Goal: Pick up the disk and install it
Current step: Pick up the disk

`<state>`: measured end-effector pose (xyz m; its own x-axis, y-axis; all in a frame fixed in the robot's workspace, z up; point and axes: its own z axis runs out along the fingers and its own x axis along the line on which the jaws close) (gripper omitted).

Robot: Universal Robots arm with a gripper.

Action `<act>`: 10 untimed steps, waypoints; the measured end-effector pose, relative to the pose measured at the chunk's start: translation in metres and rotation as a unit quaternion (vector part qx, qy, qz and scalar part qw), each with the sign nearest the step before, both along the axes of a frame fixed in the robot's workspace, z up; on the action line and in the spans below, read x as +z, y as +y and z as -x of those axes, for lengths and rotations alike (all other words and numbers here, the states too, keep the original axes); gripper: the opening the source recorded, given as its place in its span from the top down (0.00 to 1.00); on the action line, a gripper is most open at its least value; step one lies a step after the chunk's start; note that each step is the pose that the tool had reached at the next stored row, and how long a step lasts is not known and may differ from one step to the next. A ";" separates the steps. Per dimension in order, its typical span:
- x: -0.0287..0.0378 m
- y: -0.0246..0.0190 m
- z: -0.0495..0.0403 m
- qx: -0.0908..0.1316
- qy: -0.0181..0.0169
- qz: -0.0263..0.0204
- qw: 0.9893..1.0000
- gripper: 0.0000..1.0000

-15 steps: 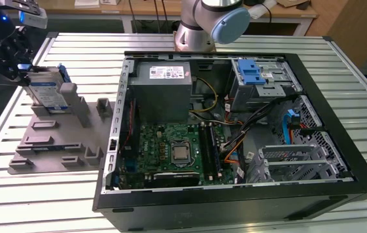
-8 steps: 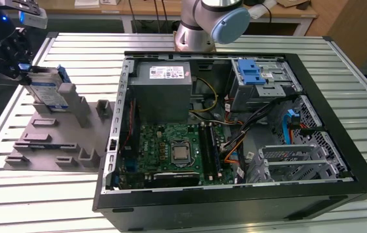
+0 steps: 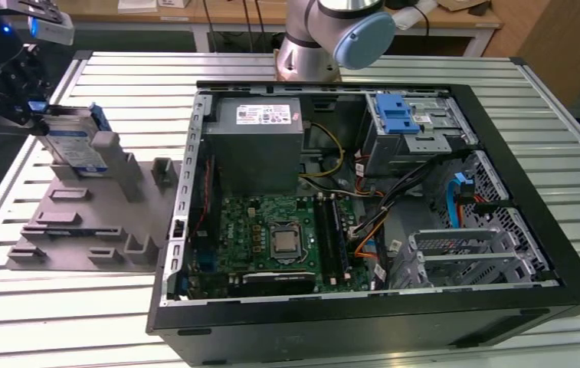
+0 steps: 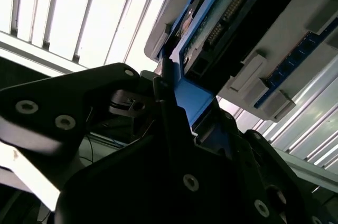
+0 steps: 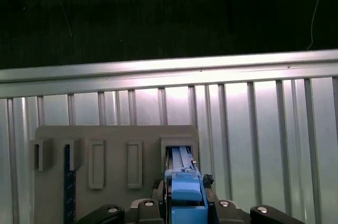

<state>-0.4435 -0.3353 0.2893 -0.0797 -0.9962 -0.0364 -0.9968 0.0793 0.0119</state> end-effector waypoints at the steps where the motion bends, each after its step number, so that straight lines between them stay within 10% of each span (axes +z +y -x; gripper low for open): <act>1: 0.0000 -0.0002 0.0001 0.002 0.000 0.000 1.000 0.63; 10: 0.0000 -0.0005 0.0005 0.032 0.000 0.001 0.999 0.63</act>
